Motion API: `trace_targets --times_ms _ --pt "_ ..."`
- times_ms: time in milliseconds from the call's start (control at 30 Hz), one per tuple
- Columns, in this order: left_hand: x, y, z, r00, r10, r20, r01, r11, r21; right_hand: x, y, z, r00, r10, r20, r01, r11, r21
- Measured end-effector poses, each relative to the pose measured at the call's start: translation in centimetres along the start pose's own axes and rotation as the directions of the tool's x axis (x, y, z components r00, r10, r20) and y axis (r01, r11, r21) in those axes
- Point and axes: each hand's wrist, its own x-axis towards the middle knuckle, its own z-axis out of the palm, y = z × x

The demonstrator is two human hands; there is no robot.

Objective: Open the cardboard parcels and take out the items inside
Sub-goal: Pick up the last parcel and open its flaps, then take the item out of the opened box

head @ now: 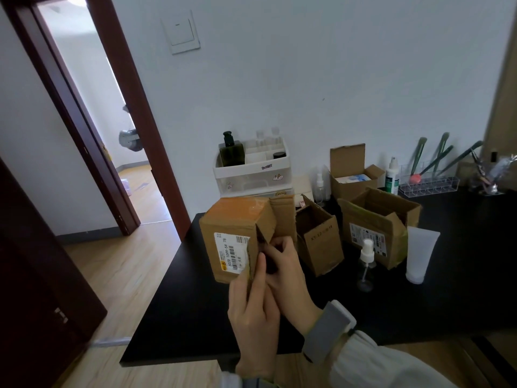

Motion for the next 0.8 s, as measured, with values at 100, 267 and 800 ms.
trace_targets --times_ms 100,267,800 --pt "0.4 0.7 -0.1 0.998 -0.064 -0.01 0.064 0.998 -0.023 -0.1 -0.1 0.0 0.999 0.02 -0.025 -0.018 0.994 0.107" --pt "1.7 0.6 -0.4 0.911 -0.402 -0.098 0.39 0.913 -0.118 -0.6 -0.1 -0.4 0.999 0.051 0.003 -0.05 0.969 0.243" --pt "2.6 -2.9 -1.4 0.731 -0.662 -0.165 0.622 0.746 -0.238 0.7 -0.5 -5.4 0.993 0.01 0.114 -0.062 0.882 0.467"
